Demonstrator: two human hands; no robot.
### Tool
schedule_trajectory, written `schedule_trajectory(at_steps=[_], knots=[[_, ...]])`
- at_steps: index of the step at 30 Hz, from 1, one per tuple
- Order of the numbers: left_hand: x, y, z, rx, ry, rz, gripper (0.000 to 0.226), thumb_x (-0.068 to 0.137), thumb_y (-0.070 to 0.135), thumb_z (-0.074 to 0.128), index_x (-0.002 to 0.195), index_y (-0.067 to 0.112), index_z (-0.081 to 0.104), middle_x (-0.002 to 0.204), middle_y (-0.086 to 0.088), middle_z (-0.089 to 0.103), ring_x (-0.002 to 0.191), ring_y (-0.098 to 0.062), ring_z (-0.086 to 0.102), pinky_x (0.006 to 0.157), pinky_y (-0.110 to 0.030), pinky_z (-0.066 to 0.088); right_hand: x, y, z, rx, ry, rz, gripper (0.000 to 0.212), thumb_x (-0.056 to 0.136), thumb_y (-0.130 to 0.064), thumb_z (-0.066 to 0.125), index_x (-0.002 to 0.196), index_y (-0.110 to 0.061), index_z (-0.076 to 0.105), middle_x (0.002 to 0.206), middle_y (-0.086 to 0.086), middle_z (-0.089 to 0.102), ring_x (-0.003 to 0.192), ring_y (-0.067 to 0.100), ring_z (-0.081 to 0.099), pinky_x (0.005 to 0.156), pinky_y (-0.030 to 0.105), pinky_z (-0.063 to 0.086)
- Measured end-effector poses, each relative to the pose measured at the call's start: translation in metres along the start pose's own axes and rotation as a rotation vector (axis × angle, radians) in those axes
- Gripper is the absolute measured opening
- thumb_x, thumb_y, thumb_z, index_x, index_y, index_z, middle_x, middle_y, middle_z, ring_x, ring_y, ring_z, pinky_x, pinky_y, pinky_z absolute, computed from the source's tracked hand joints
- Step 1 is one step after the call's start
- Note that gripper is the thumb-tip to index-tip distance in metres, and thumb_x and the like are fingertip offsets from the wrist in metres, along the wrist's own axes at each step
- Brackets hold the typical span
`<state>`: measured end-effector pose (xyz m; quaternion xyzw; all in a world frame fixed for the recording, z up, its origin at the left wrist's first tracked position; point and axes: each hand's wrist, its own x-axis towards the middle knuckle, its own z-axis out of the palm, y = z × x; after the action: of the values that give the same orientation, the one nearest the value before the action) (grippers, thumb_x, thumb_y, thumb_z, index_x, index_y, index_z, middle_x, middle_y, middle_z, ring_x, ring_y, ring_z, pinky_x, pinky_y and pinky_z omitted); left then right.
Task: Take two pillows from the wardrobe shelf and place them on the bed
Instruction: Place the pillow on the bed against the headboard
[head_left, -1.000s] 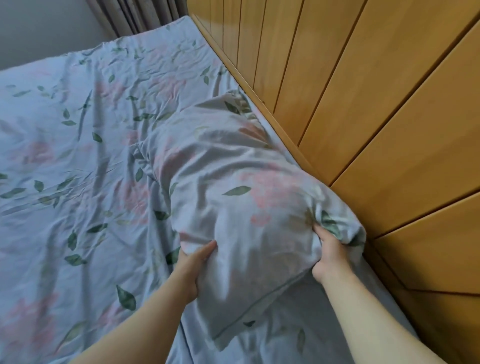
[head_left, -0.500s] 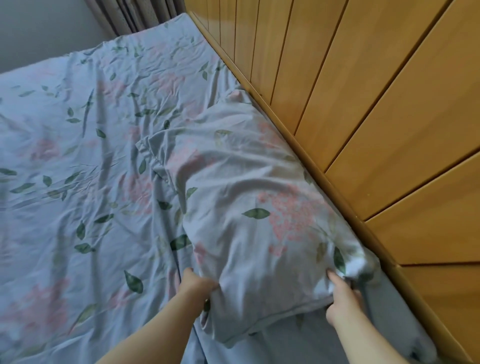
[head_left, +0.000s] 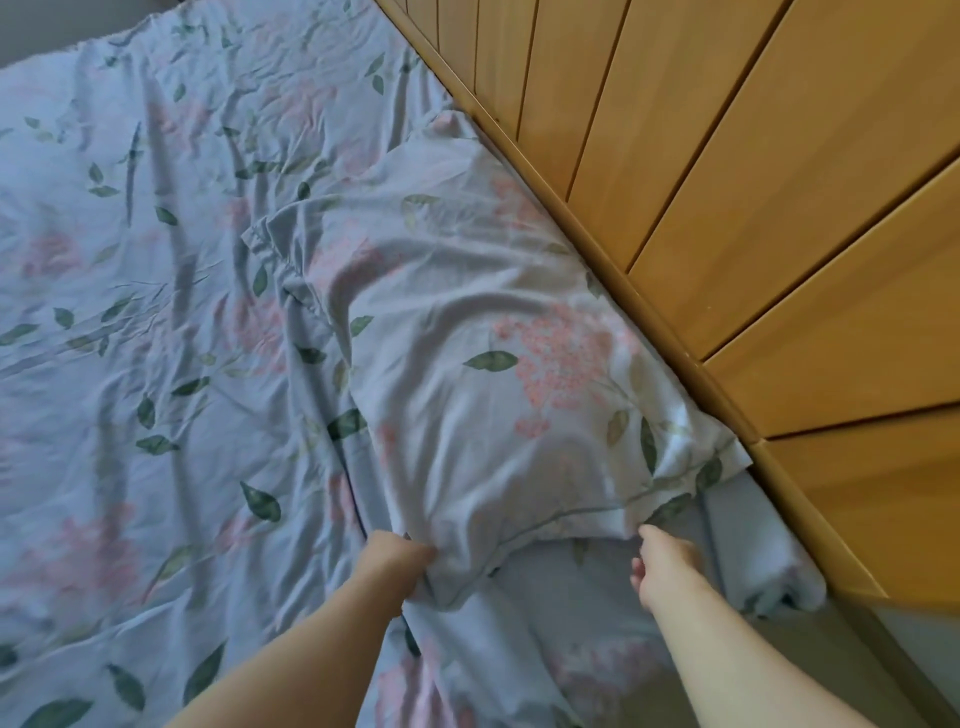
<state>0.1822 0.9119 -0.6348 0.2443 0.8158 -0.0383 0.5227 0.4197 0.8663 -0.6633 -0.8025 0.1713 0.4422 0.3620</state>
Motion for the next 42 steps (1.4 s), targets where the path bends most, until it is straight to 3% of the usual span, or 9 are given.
schedule_trajectory(at_steps=[4, 6, 9, 12, 14, 26, 32, 37, 42], knots=[[-0.004, -0.006, -0.003, -0.008, 0.063, 0.060, 0.054, 0.084, 0.016, 0.058, 0.127, -0.001, 0.029, 0.087, -0.013, 0.048, 0.059, -0.018, 0.044, 0.047, -0.029, 0.037, -0.016, 0.009, 0.000, 0.017, -0.018, 0.017, 0.028, 0.087, -0.006, 0.049, 0.060, -0.006, 0.043, 0.058, 0.007, 0.045, 0.047, 0.018, 0.037, 0.050, 0.025, 0.028], [-0.005, -0.010, -0.008, 0.032, 0.081, 0.108, 0.055, 0.087, 0.014, 0.053, 0.131, -0.001, 0.024, 0.077, -0.012, 0.047, 0.054, -0.017, 0.041, 0.042, -0.026, 0.033, -0.029, 0.015, 0.001, 0.020, -0.051, 0.003, 0.027, 0.088, -0.007, 0.049, 0.061, -0.007, 0.045, 0.058, 0.007, 0.045, 0.047, 0.017, 0.038, 0.050, 0.024, 0.028], [-0.013, -0.016, -0.019, 0.061, 0.028, 0.202, 0.040, 0.084, 0.011, 0.051, 0.119, -0.001, 0.037, 0.064, -0.008, 0.043, 0.050, -0.016, 0.038, 0.041, -0.025, 0.030, -0.055, 0.026, 0.001, 0.032, -0.095, -0.027, 0.026, 0.088, -0.008, 0.049, 0.062, -0.009, 0.046, 0.060, 0.006, 0.047, 0.049, 0.017, 0.040, 0.050, 0.025, 0.030], [-0.033, -0.029, -0.042, 0.100, -0.037, 0.334, 0.011, 0.077, 0.014, 0.052, 0.079, 0.011, 0.042, 0.067, -0.007, 0.045, 0.059, -0.020, 0.042, 0.053, -0.028, 0.035, -0.089, 0.045, 0.002, 0.065, -0.114, -0.065, 0.026, 0.089, -0.010, 0.048, 0.063, -0.010, 0.046, 0.060, 0.005, 0.047, 0.049, 0.017, 0.040, 0.049, 0.025, 0.032], [-0.044, -0.043, -0.062, 0.128, -0.111, 0.409, 0.020, 0.080, 0.019, 0.055, 0.068, 0.014, 0.040, 0.068, -0.006, 0.047, 0.066, -0.023, 0.046, 0.058, -0.032, 0.037, -0.117, 0.067, 0.006, 0.097, -0.112, -0.074, 0.027, 0.089, -0.010, 0.048, 0.062, -0.009, 0.046, 0.059, 0.005, 0.046, 0.048, 0.017, 0.040, 0.049, 0.024, 0.031], [-0.083, -0.117, -0.145, -0.034, -0.297, 0.514, 0.010, 0.091, 0.019, 0.050, 0.095, 0.010, 0.054, 0.075, -0.003, 0.055, 0.066, -0.016, 0.055, 0.061, -0.027, 0.043, -0.233, 0.184, 0.008, 0.235, -0.179, -0.108, 0.020, 0.089, -0.010, 0.048, 0.069, -0.013, 0.050, 0.065, 0.006, 0.049, 0.052, 0.019, 0.043, 0.048, 0.024, 0.033], [-0.140, -0.148, -0.156, -0.103, -0.368, 0.593, 0.012, 0.092, 0.018, 0.051, 0.080, 0.016, 0.053, 0.075, -0.002, 0.055, 0.066, -0.014, 0.056, 0.066, -0.027, 0.046, -0.291, 0.214, -0.039, 0.322, -0.211, -0.133, 0.019, 0.090, -0.014, 0.049, 0.071, -0.015, 0.050, 0.065, 0.004, 0.051, 0.053, 0.018, 0.046, 0.049, 0.026, 0.036], [-0.203, -0.186, -0.149, -0.085, -0.458, 0.714, 0.007, 0.091, 0.017, 0.050, 0.089, 0.012, 0.053, 0.073, -0.001, 0.055, 0.064, -0.014, 0.056, 0.060, -0.025, 0.044, -0.341, 0.242, -0.090, 0.383, -0.225, -0.227, 0.015, 0.089, -0.018, 0.050, 0.075, -0.016, 0.051, 0.066, 0.003, 0.054, 0.052, 0.015, 0.046, 0.048, 0.024, 0.036], [-0.260, -0.233, -0.146, -0.093, -0.526, 0.836, 0.012, 0.091, 0.017, 0.049, 0.079, 0.019, 0.050, 0.073, -0.001, 0.054, 0.064, -0.014, 0.055, 0.062, -0.026, 0.044, -0.386, 0.268, -0.131, 0.396, -0.222, -0.337, 0.010, 0.088, -0.020, 0.051, 0.079, -0.017, 0.052, 0.069, 0.003, 0.055, 0.055, 0.015, 0.049, 0.047, 0.024, 0.037]])
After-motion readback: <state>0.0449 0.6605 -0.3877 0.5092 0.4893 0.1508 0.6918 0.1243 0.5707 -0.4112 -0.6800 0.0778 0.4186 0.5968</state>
